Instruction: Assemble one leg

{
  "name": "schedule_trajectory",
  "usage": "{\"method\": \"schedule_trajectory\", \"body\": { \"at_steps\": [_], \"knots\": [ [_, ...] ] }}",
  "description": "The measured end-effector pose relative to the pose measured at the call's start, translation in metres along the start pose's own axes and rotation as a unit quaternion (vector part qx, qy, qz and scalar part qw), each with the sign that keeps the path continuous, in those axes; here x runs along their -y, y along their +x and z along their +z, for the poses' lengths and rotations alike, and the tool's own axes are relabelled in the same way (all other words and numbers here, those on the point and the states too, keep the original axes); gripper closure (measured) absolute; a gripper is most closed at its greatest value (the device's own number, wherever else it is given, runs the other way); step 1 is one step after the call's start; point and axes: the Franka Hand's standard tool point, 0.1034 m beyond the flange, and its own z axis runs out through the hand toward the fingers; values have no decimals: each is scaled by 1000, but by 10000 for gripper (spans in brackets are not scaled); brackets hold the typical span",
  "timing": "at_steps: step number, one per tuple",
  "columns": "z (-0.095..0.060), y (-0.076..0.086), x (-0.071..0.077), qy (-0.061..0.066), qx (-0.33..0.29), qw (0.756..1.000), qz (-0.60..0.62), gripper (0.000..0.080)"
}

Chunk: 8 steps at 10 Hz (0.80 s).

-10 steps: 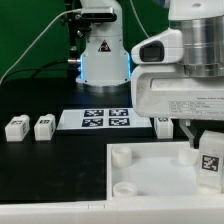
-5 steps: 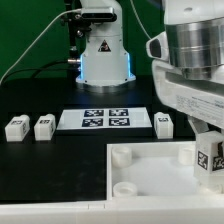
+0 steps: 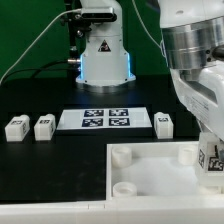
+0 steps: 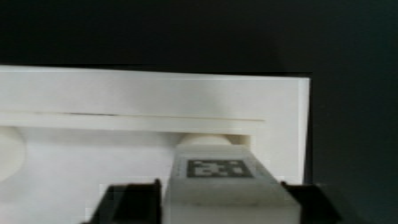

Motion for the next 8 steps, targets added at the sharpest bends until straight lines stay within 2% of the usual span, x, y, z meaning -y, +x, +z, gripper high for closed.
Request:
{"method": "schedule_trajectory", "body": {
  "at_steps": [1, 2, 3, 4, 6, 7, 8],
  "knots": [
    [0, 0, 0, 0, 0, 1000, 0, 288],
    [0, 3, 0, -1, -2, 996, -89, 288],
    [0, 10, 1, 0, -2, 983, -186, 175],
    [-1, 9, 3, -3, -10, 963, -270, 157],
    [-1, 10, 3, -5, -11, 935, -355, 151],
    [-1, 11, 3, -6, -11, 911, -412, 151],
    [-1, 10, 3, -14, -20, 873, -487, 151]
  ]
}}
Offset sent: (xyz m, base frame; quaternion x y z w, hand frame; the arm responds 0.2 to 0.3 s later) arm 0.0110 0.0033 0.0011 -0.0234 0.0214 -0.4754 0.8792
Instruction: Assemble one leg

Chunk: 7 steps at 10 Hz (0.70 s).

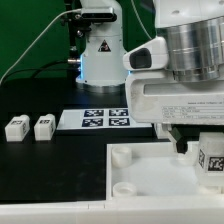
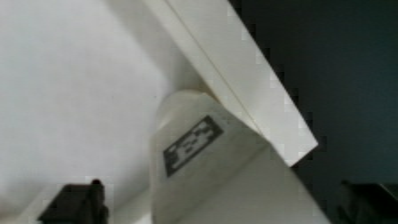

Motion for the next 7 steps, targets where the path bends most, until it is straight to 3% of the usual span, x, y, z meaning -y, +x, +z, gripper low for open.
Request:
{"method": "schedule_trajectory", "body": {
  "at_steps": [2, 3, 4, 5, 6, 7],
  "knots": [
    [1, -6, 9, -40, -15, 978, -202, 151],
    [1, -6, 10, -47, -17, 964, -261, 151],
    [1, -5, 9, -46, -17, 968, -246, 178],
    [1, -6, 9, -46, -18, 973, -226, 308],
    [1, -6, 9, -46, -18, 972, -228, 308],
    [1, -5, 8, -46, -18, 973, -223, 503]
  ]
}}
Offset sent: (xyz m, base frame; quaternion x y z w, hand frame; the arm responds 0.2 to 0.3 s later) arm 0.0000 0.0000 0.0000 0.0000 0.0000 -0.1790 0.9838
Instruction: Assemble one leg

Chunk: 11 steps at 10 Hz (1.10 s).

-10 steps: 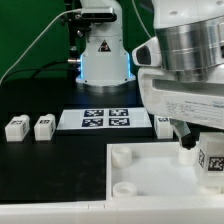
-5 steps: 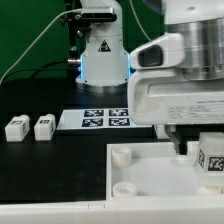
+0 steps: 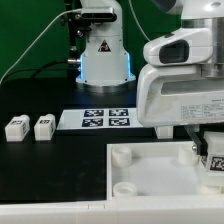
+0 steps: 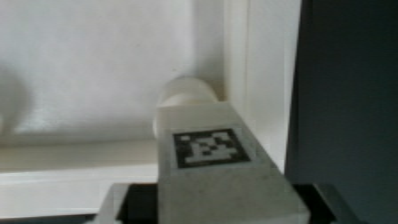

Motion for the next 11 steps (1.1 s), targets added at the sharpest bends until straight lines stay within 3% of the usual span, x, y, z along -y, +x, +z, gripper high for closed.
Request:
{"method": "schedule_trajectory", "body": {
  "at_steps": [3, 5, 7, 8, 10, 11],
  "knots": [
    [0, 1, -3, 3, 2, 986, 168, 499],
    [1, 4, -6, 8, 13, 948, 317, 499],
    [3, 5, -12, 29, 26, 880, 473, 499],
    [4, 4, -12, 33, 30, 835, 548, 499],
    [5, 1, -5, 36, 38, 753, 656, 499],
    [6, 0, -3, 35, 40, 735, 675, 499]
  ]
}}
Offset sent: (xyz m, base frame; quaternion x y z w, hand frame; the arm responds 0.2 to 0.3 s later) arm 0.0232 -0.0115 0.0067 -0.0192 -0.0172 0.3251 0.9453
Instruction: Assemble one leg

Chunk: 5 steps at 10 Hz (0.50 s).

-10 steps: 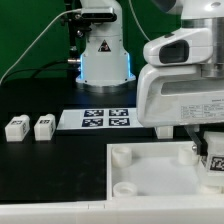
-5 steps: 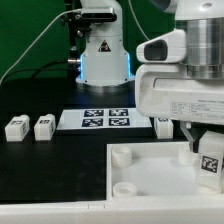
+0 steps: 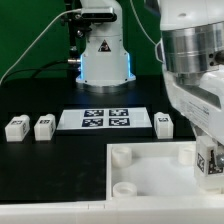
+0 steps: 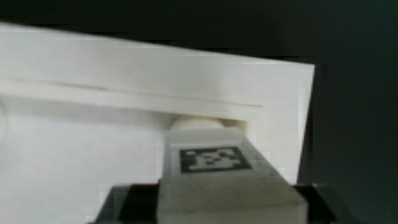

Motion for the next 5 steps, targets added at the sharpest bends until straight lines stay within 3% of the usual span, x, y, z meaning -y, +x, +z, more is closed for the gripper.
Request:
{"method": "schedule_trajectory", "body": {
  "at_steps": [1, 2, 3, 4, 5],
  "knots": [
    [1, -2, -1, -1, 0, 1000, -3, 499],
    [1, -2, -1, -1, 0, 1000, -10, 419],
    [1, -2, -1, -1, 0, 1000, -29, 419],
    [2, -3, -2, -5, -2, 998, -60, 240],
    [2, -7, -5, -17, -6, 986, -166, 169]
  ]
}}
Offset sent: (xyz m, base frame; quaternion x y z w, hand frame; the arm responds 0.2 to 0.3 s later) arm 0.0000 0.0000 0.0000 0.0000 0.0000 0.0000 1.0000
